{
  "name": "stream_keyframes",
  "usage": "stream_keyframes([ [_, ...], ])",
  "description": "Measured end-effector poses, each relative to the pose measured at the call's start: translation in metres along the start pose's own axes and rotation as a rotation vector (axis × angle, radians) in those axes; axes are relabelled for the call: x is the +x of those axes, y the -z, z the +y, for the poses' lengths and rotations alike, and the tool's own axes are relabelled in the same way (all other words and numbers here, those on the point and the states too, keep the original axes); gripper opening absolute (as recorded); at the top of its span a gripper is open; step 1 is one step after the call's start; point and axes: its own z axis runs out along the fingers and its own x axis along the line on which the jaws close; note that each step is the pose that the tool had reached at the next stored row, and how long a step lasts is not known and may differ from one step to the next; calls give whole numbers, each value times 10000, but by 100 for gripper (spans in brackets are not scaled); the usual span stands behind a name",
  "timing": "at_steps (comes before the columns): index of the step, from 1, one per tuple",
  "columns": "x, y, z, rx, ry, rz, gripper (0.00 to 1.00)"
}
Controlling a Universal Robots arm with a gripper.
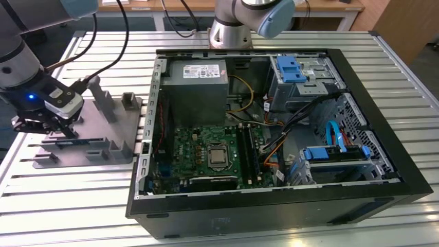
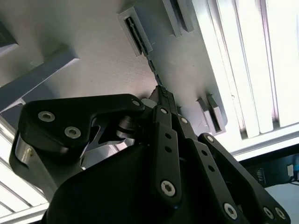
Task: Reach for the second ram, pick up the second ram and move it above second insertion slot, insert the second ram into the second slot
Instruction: 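Pick up the second ram and move it above second insertion slot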
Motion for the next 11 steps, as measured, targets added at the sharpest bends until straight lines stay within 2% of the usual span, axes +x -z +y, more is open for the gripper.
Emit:
stream_keyframes([
  [11, 0, 0, 0, -4, 1028, 8, 10],
])
